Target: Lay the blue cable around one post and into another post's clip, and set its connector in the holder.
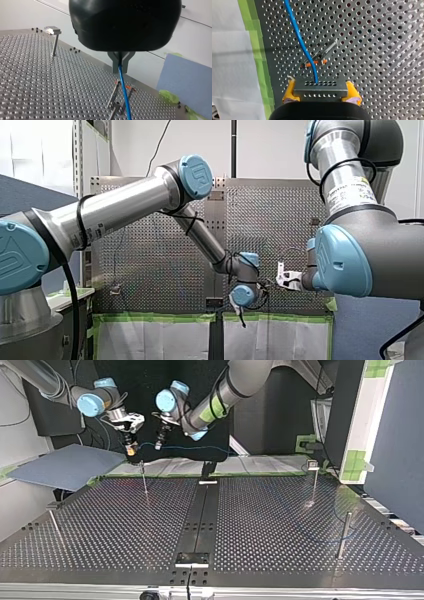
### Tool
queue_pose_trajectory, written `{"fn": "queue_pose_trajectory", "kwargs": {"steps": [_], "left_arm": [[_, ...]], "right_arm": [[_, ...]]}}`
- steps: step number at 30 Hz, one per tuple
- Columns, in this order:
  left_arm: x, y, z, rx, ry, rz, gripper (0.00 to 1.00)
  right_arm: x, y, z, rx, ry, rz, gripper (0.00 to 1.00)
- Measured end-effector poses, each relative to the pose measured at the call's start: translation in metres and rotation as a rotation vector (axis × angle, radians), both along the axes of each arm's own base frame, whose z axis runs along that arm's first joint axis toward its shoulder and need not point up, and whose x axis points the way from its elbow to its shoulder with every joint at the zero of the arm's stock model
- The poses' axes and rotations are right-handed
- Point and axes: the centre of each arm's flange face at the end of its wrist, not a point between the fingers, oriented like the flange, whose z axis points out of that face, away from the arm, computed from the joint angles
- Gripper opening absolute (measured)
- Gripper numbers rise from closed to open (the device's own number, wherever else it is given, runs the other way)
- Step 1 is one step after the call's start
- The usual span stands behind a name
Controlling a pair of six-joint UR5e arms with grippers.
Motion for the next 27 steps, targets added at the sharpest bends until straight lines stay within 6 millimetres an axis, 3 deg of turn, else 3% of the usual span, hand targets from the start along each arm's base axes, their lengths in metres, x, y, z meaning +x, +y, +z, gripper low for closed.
{"fn": "queue_pose_trajectory", "kwargs": {"steps": [4,11,27], "left_arm": [[-0.001,-0.009,0.003,-0.006,-0.005,-0.009,0.00],[-0.005,-0.021,-0.012,0.020,0.016,-0.024,0.00],[0.004,-0.032,0.003,-0.001,-0.001,0.003,0.00]], "right_arm": [[-0.004,-0.002,-0.001,0.001,-0.004,-0.008,0.00],[-0.012,-0.009,0.000,-0.014,-0.030,-0.024,0.00],[-0.027,-0.020,0.003,-0.020,-0.115,-0.013,0.00]]}}
